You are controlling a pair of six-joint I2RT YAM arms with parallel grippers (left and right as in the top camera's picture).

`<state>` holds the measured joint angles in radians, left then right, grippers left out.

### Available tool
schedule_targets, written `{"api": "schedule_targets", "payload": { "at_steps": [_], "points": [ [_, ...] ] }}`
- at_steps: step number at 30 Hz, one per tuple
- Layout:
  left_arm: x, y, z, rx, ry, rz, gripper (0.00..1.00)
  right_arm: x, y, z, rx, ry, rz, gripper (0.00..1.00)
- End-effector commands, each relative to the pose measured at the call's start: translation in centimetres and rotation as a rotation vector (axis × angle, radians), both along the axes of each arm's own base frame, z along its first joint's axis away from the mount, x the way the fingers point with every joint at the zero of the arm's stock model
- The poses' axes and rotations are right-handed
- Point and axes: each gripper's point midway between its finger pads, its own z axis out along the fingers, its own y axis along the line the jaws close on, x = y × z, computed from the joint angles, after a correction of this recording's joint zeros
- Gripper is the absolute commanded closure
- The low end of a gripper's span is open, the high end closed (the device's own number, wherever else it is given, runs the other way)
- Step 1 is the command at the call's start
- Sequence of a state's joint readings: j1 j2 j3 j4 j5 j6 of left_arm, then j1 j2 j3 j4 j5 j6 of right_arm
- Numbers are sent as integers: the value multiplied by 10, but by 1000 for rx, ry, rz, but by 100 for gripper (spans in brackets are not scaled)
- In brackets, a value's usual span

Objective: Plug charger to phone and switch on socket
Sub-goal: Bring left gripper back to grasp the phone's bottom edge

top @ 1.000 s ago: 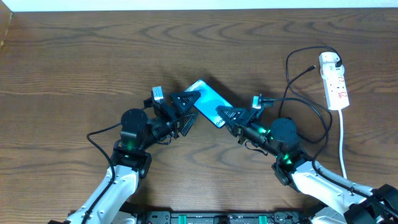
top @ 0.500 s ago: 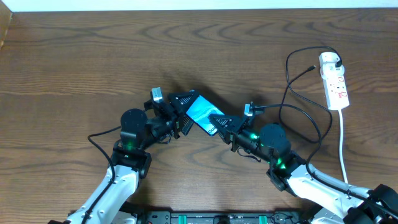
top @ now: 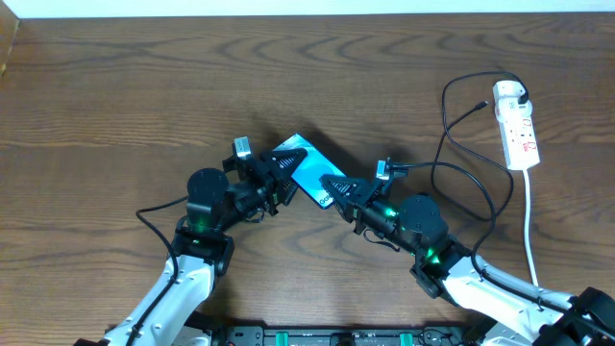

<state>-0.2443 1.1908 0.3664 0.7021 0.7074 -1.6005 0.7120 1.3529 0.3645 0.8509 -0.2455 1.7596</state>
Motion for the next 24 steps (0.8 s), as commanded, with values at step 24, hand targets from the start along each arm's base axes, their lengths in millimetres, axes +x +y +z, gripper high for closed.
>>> {"api": "schedule_targets", "payload": {
  "at_steps": [24],
  "points": [
    [4,0,10,-8,-34,9,78,-39,24,4,19,5,233,99]
  ]
}}
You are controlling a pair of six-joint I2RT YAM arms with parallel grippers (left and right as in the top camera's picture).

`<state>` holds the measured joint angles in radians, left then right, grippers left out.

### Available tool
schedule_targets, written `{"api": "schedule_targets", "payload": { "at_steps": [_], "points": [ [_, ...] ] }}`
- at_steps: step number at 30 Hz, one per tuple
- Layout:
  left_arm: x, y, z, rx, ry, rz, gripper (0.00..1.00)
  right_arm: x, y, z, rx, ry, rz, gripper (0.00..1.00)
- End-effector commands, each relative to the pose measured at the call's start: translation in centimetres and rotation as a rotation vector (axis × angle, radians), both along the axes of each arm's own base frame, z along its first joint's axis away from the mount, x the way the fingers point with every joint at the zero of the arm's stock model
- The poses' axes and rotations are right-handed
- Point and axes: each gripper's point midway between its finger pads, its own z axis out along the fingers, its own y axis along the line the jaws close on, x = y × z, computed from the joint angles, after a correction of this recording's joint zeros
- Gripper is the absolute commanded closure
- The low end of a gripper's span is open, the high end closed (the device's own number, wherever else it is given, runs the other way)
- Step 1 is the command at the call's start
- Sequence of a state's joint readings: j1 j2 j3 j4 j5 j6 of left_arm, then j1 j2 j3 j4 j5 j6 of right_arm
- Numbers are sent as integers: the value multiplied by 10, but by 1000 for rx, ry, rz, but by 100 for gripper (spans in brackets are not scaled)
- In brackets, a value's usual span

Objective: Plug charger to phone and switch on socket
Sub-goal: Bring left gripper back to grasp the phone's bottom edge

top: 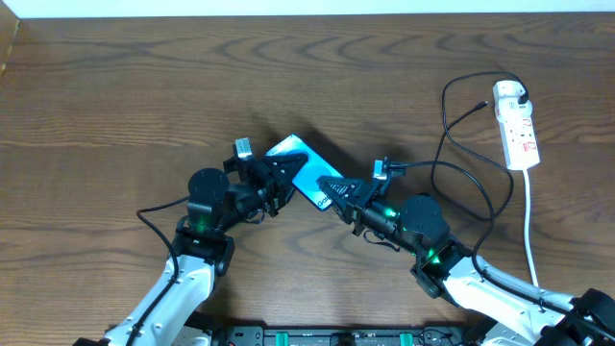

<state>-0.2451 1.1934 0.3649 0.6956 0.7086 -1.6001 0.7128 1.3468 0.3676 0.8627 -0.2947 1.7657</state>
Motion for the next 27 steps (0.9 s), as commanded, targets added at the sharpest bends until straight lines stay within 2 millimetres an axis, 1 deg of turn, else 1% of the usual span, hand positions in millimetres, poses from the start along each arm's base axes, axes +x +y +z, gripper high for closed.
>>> {"api": "schedule_targets", "payload": {
  "at_steps": [1,2,3,6,8,10,13,14,17,19,20,23,27],
  "points": [
    [5,0,13,-10,-45,10,80,-33,18,-2,-6,6,186,99],
    [5,0,13,-10,-45,10,86,-33,18,-2,-8,1,188,99],
    [5,0,13,-10,-45,11,88,-33,19,-2,-8,1,191,99],
    [5,0,13,-10,-45,11,92,-36,20,-1,-4,0,210,99],
    [5,0,13,-7,-48,10,92,-37,20,-1,-3,1,217,98],
    [5,0,13,-7,-48,10,92,-39,21,-1,-1,4,227,92],
    [5,0,13,-7,-47,11,92,-42,22,-1,11,28,239,79],
    [5,0,13,-7,-47,11,92,-42,22,-1,11,28,239,76],
    [5,1,10,-4,-37,17,92,-41,21,-4,2,38,237,62],
    [7,3,4,8,-10,37,92,-42,21,-9,-15,47,237,51],
    [7,5,0,15,7,48,92,-41,20,-12,-35,33,235,48],
    [9,10,-13,38,59,81,93,-36,16,-24,-131,-56,216,43],
    [11,18,-21,56,88,106,93,-31,11,-33,-241,-180,212,35]
  ]
}}
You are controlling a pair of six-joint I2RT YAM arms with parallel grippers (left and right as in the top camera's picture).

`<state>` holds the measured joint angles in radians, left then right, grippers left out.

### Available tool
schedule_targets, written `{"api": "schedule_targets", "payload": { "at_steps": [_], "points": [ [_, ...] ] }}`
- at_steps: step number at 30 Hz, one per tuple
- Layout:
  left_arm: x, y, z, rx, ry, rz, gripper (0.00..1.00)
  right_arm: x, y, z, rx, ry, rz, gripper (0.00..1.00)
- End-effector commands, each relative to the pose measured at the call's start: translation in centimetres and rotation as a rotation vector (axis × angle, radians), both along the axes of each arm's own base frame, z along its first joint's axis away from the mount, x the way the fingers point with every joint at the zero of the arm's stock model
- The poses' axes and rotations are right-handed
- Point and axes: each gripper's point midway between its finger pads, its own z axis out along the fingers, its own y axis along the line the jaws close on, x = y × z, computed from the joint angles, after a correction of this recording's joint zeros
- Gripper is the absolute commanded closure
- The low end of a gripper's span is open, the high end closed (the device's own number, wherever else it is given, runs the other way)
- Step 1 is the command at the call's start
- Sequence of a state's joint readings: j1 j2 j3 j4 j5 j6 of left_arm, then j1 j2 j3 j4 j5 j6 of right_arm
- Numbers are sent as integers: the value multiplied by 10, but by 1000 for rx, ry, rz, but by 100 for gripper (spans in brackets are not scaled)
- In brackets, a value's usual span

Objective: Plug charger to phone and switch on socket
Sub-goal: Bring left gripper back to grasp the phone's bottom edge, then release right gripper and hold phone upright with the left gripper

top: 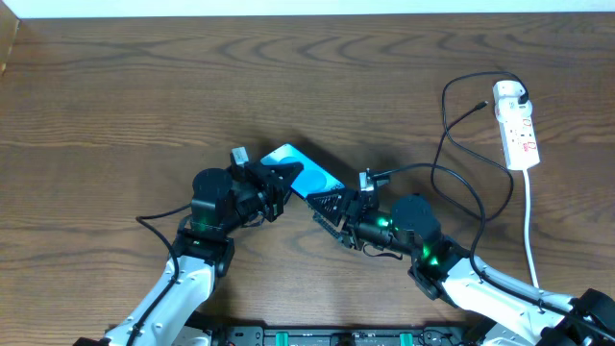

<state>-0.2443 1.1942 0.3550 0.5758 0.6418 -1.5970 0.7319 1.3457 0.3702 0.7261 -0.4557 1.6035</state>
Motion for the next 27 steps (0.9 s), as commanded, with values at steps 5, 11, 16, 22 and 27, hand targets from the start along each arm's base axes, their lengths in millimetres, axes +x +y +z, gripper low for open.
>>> {"api": "schedule_targets", "payload": {
  "at_steps": [5,11,16,22,27],
  "points": [
    [21,31,-5,33,9,104,93,9,-8,-6,-168,-342,42,32],
    [38,43,-23,24,72,119,93,21,-18,-6,-251,-512,50,24],
    [64,21,-13,-40,20,-21,93,28,-24,-6,-297,-595,50,23],
    [78,-13,-5,-164,60,-298,93,43,-40,-8,-353,-644,17,24],
    [65,-22,5,-224,74,-441,93,57,-70,-12,-428,-615,-42,27]
  ]
}}
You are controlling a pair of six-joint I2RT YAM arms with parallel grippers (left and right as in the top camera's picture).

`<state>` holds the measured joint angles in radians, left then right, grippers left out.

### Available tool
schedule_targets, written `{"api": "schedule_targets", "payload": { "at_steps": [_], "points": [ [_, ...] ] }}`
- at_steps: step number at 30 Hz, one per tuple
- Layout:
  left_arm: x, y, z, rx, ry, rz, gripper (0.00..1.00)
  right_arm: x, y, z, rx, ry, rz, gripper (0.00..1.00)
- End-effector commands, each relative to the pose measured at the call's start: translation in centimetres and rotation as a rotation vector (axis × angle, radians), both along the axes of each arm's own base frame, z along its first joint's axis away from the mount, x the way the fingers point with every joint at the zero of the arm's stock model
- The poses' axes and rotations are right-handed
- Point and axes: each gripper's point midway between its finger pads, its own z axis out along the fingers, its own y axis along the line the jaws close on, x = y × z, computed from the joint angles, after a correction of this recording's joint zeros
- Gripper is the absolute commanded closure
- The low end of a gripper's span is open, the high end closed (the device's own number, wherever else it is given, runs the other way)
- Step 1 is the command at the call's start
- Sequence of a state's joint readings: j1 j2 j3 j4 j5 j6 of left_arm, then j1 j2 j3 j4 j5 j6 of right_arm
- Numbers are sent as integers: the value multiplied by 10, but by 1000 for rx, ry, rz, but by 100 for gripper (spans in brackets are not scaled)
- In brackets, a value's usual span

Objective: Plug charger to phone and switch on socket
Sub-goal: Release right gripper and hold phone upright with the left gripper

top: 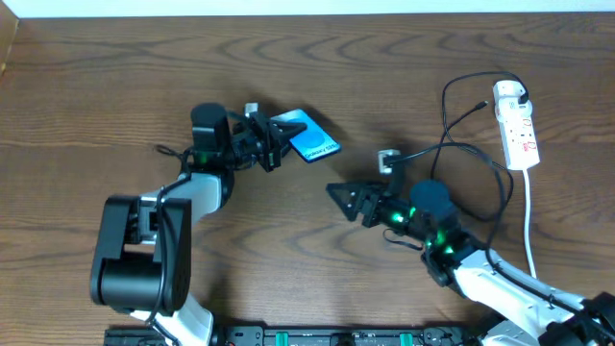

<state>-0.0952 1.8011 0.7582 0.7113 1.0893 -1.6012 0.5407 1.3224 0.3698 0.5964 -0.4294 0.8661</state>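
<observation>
The blue phone (309, 138) is held at its left end by my left gripper (276, 144), which is shut on it at the upper middle of the table. My right gripper (336, 193) hangs to the lower right of the phone, a clear gap away, its fingers pointing left with nothing visibly in them; the overhead view does not show how far they stand apart. The black charger cable (452, 154) loops over the table on the right, and its loose plug end (482, 104) lies near the white socket strip (516, 125) at the far right.
The strip's white lead (531, 221) runs down toward the front edge. The black cable's loops pass close over my right arm (432, 207). Bare wooden table (115, 86) lies to the left and along the back.
My left gripper has moved up and left with the phone in it. My right gripper is off the phone and now sits further right and lower, apart from it.
At first both grippers met at the phone in the middle of the table, left on its left end, right at its lower right end. They stayed so, shifting slightly left. Now only the left holds the phone, farther back, and the right is clear of it.
</observation>
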Motion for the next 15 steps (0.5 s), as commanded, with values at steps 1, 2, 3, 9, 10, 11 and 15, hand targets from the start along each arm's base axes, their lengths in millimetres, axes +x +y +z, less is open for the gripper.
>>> {"api": "schedule_targets", "payload": {
  "at_steps": [1,2,3,9,10,11,15],
  "points": [
    [-25,-12,26,-93,-25,-200,93,10,-22,8,-49,-66,-52,27],
    [-30,-13,28,-104,-24,-226,93,12,-29,7,-63,-58,-78,27],
    [-35,-14,30,-116,-23,-255,93,14,-38,6,-80,-47,-114,27],
    [-56,-16,38,-165,-17,-375,93,18,-108,-6,-290,70,-412,27],
    [-59,-16,39,-172,-16,-394,93,13,-128,-6,-362,119,-492,27],
    [-61,-16,40,-178,-15,-408,92,9,-140,-3,-405,149,-539,27],
    [-66,-16,42,-193,1,-437,93,-3,-168,14,-541,212,-624,20]
  ]
}}
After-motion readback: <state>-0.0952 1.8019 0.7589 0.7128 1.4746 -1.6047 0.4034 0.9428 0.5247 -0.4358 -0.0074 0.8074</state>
